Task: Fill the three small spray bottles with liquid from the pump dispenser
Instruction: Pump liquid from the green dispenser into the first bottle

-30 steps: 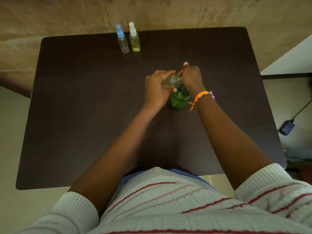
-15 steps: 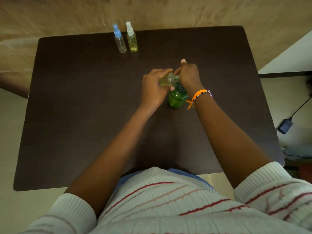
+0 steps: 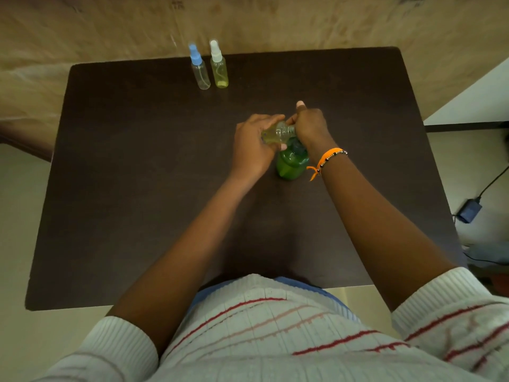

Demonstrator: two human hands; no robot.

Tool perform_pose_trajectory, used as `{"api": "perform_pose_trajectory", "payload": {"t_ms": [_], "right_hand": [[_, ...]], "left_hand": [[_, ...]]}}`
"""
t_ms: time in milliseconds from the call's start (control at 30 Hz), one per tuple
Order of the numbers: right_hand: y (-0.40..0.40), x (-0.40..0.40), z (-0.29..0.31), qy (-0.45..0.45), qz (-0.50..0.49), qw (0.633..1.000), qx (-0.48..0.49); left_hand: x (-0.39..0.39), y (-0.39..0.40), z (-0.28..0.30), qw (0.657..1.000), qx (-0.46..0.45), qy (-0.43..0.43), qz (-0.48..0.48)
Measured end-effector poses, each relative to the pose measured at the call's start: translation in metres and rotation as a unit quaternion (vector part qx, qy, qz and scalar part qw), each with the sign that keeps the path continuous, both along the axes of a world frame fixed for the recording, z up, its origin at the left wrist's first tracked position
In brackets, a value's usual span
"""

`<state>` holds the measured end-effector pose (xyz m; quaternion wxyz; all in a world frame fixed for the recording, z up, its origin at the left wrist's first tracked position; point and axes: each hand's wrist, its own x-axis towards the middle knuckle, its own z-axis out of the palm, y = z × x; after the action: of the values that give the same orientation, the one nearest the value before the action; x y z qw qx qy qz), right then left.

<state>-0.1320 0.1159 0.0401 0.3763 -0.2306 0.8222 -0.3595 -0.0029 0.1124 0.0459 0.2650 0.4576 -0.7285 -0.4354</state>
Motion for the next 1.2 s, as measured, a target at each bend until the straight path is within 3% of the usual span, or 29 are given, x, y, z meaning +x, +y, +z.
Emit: {"api": "perform_pose_trajectory", "payload": {"t_ms": [1200], "right_hand": [[-0.0001, 0.0, -0.0044, 0.024, -0.002, 1.0, 0.009]], "left_hand": [[0.0, 0.001, -0.0005, 1.0, 0.006, -0.012, -0.001]]}}
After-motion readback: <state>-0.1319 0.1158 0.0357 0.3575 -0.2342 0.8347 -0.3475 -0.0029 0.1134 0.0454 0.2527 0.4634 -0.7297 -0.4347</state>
